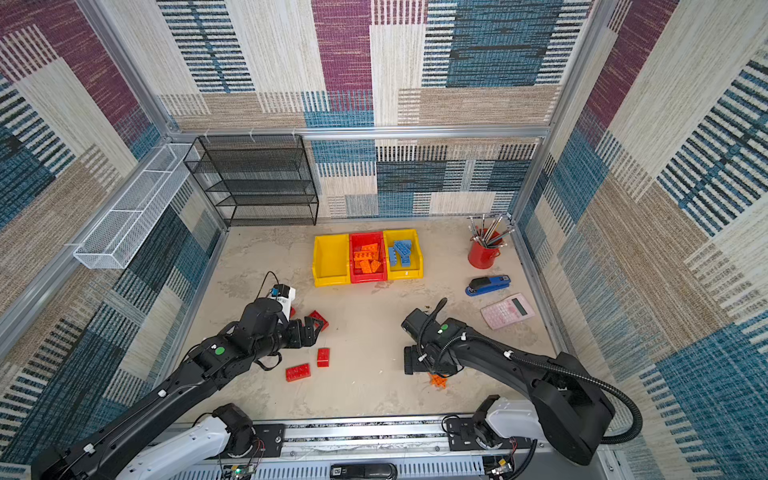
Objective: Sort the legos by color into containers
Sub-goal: 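Grasp the orange clip-edged brick with the right gripper while the left arm returns, then carry the orange clip-edged brick with the right gripper into the red bin and release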
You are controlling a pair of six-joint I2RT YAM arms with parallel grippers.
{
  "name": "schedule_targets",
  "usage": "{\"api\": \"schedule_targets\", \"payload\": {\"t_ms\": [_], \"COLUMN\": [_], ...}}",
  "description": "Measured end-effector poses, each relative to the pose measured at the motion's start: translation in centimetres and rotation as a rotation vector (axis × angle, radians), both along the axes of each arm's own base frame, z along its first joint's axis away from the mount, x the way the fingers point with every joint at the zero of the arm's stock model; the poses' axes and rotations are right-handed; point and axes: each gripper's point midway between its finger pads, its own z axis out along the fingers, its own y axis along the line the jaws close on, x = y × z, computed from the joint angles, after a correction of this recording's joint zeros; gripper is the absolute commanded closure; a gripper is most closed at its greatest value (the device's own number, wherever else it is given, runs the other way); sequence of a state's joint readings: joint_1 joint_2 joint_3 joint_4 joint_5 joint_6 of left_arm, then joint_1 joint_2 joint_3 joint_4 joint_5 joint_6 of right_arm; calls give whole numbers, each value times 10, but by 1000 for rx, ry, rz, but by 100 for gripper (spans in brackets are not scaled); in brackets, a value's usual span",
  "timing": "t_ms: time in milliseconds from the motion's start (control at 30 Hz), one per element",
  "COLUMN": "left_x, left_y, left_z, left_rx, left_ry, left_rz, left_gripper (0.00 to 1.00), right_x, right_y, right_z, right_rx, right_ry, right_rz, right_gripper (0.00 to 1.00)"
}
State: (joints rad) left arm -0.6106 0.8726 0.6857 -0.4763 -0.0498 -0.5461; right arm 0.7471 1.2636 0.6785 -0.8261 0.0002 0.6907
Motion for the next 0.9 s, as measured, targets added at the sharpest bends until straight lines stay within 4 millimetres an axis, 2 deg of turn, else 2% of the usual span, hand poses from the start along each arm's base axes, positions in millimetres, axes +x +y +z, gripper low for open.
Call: {"api": "schedule_targets", "payload": {"t_ms": [100, 267, 367, 433, 533, 767, 900], "left_x": [-1, -4, -6, -7, -8, -10, -11], "left_y": [1, 3, 4, 4, 5, 6, 7], "left_z": [1, 2, 4, 5, 4, 1, -2], "left_rx": [-4, -11, -20, -26, -31, -28, -20], "left_ry": [-4, -8, -15, -19, -15, -2, 10], "left_rz": [0, 2, 4, 6, 11, 15, 15], "left_gripper": [7, 6, 5, 4, 4, 5, 4], "right_x": [-1, -7, -8, -7, -6, -4, 7], "right_y": [2, 4, 4, 6, 8, 10, 18], "right_z": [-1, -9, -12, -14, -16, -16, -6], "right_rx": [0, -5, -7, -7, -6, -9, 15], "right_ry": [3, 25, 35, 35, 34, 37, -5], "right_rz": [5, 11, 11, 14, 15, 16, 18], "right_gripper": [30, 40, 54, 59, 72, 76, 77]}}
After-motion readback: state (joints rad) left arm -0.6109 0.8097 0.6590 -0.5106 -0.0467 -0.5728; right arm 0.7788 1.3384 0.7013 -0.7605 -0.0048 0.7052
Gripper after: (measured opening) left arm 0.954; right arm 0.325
